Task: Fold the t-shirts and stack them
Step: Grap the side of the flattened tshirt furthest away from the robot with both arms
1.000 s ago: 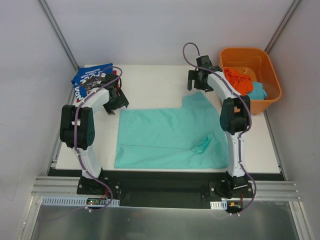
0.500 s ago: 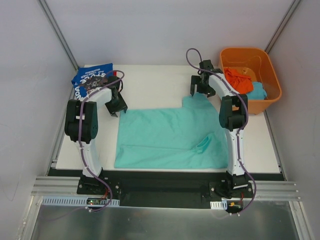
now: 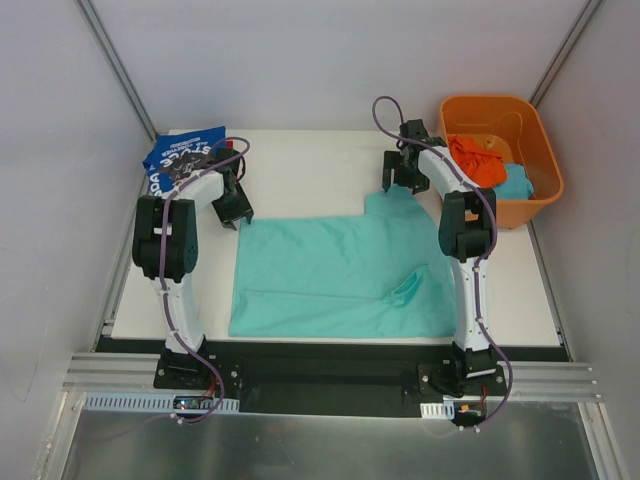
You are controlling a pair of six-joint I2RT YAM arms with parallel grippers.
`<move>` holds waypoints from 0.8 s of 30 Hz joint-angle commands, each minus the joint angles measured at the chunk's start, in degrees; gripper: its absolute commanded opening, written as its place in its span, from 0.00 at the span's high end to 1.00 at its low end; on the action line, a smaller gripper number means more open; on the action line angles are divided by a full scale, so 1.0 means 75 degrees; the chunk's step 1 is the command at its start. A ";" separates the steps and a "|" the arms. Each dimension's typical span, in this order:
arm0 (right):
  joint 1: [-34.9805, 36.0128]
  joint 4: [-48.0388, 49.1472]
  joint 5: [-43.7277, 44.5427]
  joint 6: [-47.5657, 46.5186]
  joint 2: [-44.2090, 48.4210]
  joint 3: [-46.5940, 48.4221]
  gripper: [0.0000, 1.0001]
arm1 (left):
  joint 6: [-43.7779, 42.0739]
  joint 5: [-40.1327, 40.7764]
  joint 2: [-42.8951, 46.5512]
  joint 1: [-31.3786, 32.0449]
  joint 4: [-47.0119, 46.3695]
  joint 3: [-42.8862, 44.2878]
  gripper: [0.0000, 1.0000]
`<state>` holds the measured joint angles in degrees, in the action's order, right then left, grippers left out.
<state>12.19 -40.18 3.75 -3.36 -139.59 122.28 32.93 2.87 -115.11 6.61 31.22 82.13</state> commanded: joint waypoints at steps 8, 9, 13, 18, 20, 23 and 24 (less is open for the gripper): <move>0.0051 0.0330 -0.0957 -0.0209 -0.0138 0.0079 0.52 | -0.0933 -0.0559 -0.0602 -0.0050 0.0009 0.0476 1.00; 0.0063 0.0365 -0.0957 -0.0221 -0.0126 0.0079 0.58 | -0.0933 -0.0547 -0.0566 -0.0061 0.0009 0.0464 1.00; 0.0051 0.0541 -0.0898 -0.0302 -0.0138 0.0371 0.84 | -0.1003 -0.0548 -0.0461 -0.0050 0.0009 0.0756 1.00; 0.0051 0.0857 -0.0992 -0.0489 0.0306 0.0502 0.99 | -0.1132 -0.0594 -0.0110 -0.0061 -0.0003 0.1038 1.00; 0.0063 0.1323 -0.1259 -0.0607 0.0982 -0.0024 0.99 | -0.1156 -0.0536 0.0288 -0.0050 -0.0026 0.0782 1.00; 0.0109 0.1922 -0.1810 -0.0935 0.2001 -0.1324 0.99 | -0.1238 -0.0570 0.0944 -0.0015 -0.0365 -0.0001 1.00; 0.0133 0.2005 -0.1905 -0.1028 0.2238 -0.1977 0.99 | -0.1261 -0.0698 0.1294 0.0009 -0.0471 -0.0225 1.00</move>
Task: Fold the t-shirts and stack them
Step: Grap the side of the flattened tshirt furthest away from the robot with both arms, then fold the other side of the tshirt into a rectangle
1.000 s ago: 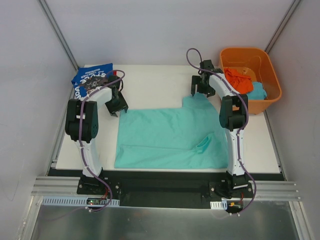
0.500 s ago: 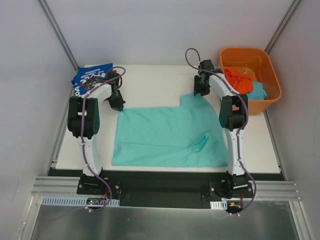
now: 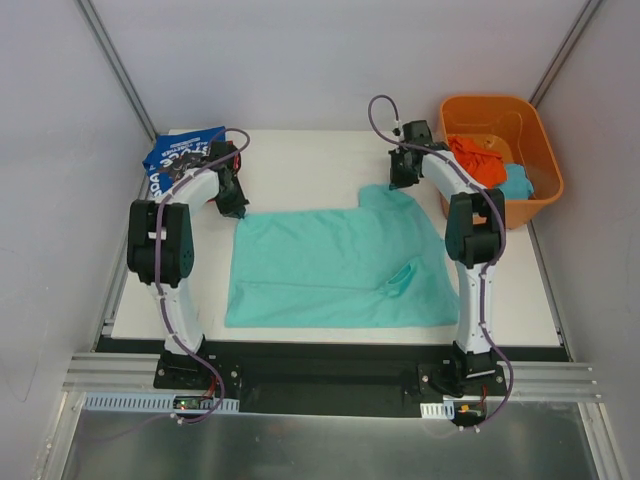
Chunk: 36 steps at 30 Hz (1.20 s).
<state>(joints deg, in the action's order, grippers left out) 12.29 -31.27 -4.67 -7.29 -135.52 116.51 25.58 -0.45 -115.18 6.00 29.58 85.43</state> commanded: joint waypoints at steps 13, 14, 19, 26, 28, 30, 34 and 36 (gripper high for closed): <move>0.0611 0.1122 -0.0655 -0.0658 0.5528 -0.5372 0.99 | 0.0209 0.0001 0.4222 0.0770 -0.1050 -0.3783 1.00; 0.0622 0.1157 -0.0644 -0.0599 0.6018 -0.5896 0.99 | 0.0280 0.0024 0.4398 0.0770 -0.1096 -0.4168 1.00; 0.0798 0.0807 -0.0527 -0.0434 0.7554 -0.7084 0.99 | 0.0550 0.0236 0.5827 0.0782 -0.1132 -0.5166 1.00; 0.0904 -0.0306 0.0561 0.0010 0.9396 -0.8151 0.99 | 0.0854 0.0353 0.7223 0.0782 -0.1202 -0.6431 1.00; 0.0892 -0.0704 0.0854 0.0046 0.9759 -0.8268 0.99 | 0.0878 0.0330 0.7469 0.0782 -0.1249 -0.6620 1.00; 0.0904 -0.0823 0.0950 0.0128 0.9983 -0.8420 0.99 | 0.0925 0.0329 0.7633 0.0782 -0.1261 -0.6831 1.00; 0.0892 -0.0847 0.0834 0.0315 1.0405 -0.8877 0.99 | 0.1042 0.0504 0.7891 0.0782 -0.1261 -0.7159 1.00; 0.0892 -0.0835 0.0787 0.0526 1.0429 -0.9135 0.99 | 0.1112 0.0657 0.8008 0.0770 -0.1273 -0.7324 1.00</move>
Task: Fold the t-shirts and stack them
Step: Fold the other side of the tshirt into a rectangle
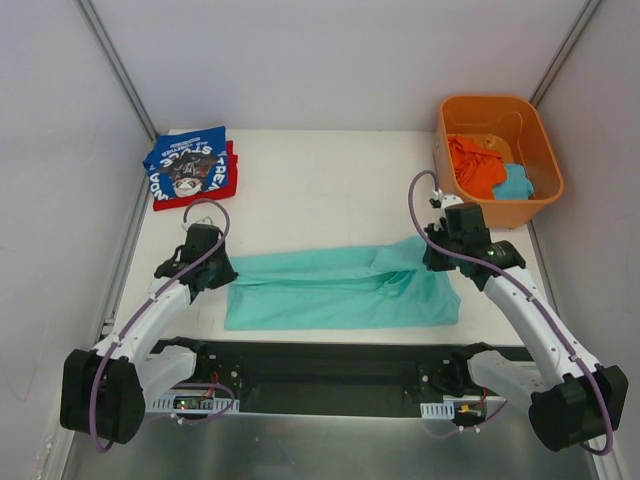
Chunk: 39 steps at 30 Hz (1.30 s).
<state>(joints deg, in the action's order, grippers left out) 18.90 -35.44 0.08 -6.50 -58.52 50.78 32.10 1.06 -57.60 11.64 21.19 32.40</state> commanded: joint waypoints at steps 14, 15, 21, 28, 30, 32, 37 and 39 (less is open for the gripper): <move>0.0035 -0.1929 -0.0409 0.2344 0.1356 -0.1429 0.18 | 0.1321 0.0163 0.1912 0.0030 0.0209 -0.0852 0.01; 0.0035 -0.2012 -0.0385 0.2332 0.1497 -0.1300 0.13 | 0.1334 0.0140 0.2019 0.0030 0.0233 -0.0770 0.01; 0.0024 -0.0927 -0.1145 0.1875 0.0987 -0.0386 0.03 | 0.1357 -0.0714 0.1857 0.0030 0.0292 0.0085 0.01; 0.0047 0.0470 -0.2364 0.1910 -0.1816 0.0506 0.03 | 0.1439 -0.1138 0.0347 0.0789 0.0081 0.0859 0.01; 0.0047 0.0763 -0.2646 0.1956 -0.2447 0.0378 0.03 | 0.1474 -0.1137 0.0076 0.0979 -0.0001 0.0871 0.01; 0.0047 0.1009 -0.2763 0.1899 -0.2835 0.0086 0.03 | 0.1556 -0.1126 -0.0240 0.1073 -0.0059 0.0813 0.01; 0.0129 0.1140 -0.3197 0.1816 -0.2955 -0.0431 0.03 | 0.1603 -0.1091 -0.0499 0.1108 -0.0118 0.0496 0.01; 0.0281 0.1058 -0.3140 0.1816 -0.2628 -0.0711 0.03 | 0.1627 -0.0962 -0.0499 0.1108 -0.0118 0.0368 0.01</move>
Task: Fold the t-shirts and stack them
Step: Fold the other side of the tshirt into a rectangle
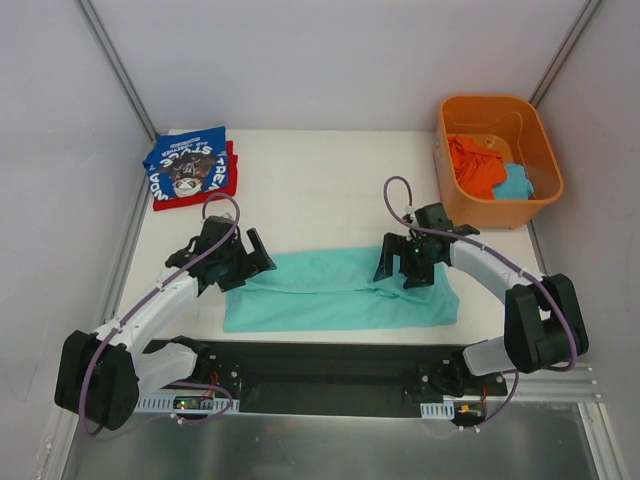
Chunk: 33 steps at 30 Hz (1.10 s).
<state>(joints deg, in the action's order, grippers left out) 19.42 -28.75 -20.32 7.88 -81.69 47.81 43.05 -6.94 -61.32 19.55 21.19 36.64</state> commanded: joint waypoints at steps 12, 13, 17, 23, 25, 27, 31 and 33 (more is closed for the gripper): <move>0.2050 -0.0806 0.0997 0.1691 0.3144 -0.2261 0.03 | 0.0284 0.0293 -0.0062 0.0053 -0.0130 -0.0176 0.01; 0.2191 -0.0911 0.1091 0.1761 0.3343 -0.2273 0.03 | 0.0272 0.0269 -0.0132 0.0053 -0.0130 -0.0117 0.01; 0.2204 -0.1869 0.2235 0.1599 0.4118 -0.1317 0.03 | 0.0144 0.0024 -0.0308 0.0077 -0.0247 0.0327 0.01; 0.2169 -0.2705 0.3083 0.1644 0.4131 -0.0317 0.03 | -0.0138 -0.0200 -0.0788 0.0568 -0.0271 0.1124 0.01; 0.1971 -0.2612 0.3061 0.1855 0.3956 -0.0456 0.03 | -0.0185 -0.0223 -0.0999 0.0697 -0.0283 0.1208 0.01; 0.1783 -0.2425 0.2780 0.1960 0.3803 -0.0783 0.03 | -0.0208 -0.0235 -0.1209 0.0745 -0.0294 0.1208 0.01; 0.0848 -0.1162 0.1762 0.1962 0.3032 -0.1125 0.03 | -0.0255 -0.0328 -0.1702 0.0803 -0.0294 0.1079 0.01; 0.0692 -0.0832 0.0627 0.1740 0.2621 -0.1055 0.03 | -0.0302 -0.0340 -0.2007 0.0815 -0.0294 0.1032 0.01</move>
<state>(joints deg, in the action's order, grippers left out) 27.79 -41.65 -4.36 21.02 -57.23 39.90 42.44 -8.54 -73.25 25.17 18.48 44.53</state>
